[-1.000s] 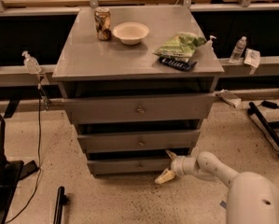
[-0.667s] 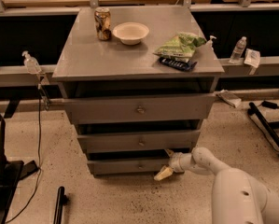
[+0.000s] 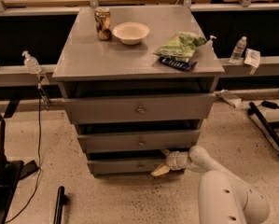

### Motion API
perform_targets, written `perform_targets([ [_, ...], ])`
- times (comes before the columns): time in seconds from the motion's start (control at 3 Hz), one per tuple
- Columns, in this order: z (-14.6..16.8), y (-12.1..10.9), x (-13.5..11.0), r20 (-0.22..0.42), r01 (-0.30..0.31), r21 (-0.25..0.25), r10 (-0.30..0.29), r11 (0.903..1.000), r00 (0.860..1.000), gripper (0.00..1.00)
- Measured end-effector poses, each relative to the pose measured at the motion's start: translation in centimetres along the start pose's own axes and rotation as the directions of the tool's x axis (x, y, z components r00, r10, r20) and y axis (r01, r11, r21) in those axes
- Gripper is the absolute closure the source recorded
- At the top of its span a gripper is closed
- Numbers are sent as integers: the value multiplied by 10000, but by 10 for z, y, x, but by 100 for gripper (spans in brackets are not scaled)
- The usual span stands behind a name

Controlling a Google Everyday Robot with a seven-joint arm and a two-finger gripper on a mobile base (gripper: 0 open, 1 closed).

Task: Open bottom drawer

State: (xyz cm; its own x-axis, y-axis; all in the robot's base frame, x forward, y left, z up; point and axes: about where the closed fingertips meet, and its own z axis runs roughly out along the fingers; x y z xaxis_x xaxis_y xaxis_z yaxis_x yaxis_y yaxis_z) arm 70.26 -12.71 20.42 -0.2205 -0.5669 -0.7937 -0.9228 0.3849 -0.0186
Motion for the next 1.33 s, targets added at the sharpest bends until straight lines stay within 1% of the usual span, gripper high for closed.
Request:
perform_targets([
  [0.33, 8, 1, 11, 334, -306, -196, 313, 9993, 9990, 39],
  [0.67, 7, 2, 11, 441, -389, -255, 400, 9989, 9982, 63],
  [1.0, 5, 1, 9, 446, -391, -254, 402, 9989, 9982, 94],
  [1.33, 4, 1, 8, 446, -391, -254, 402, 9989, 9982, 100],
])
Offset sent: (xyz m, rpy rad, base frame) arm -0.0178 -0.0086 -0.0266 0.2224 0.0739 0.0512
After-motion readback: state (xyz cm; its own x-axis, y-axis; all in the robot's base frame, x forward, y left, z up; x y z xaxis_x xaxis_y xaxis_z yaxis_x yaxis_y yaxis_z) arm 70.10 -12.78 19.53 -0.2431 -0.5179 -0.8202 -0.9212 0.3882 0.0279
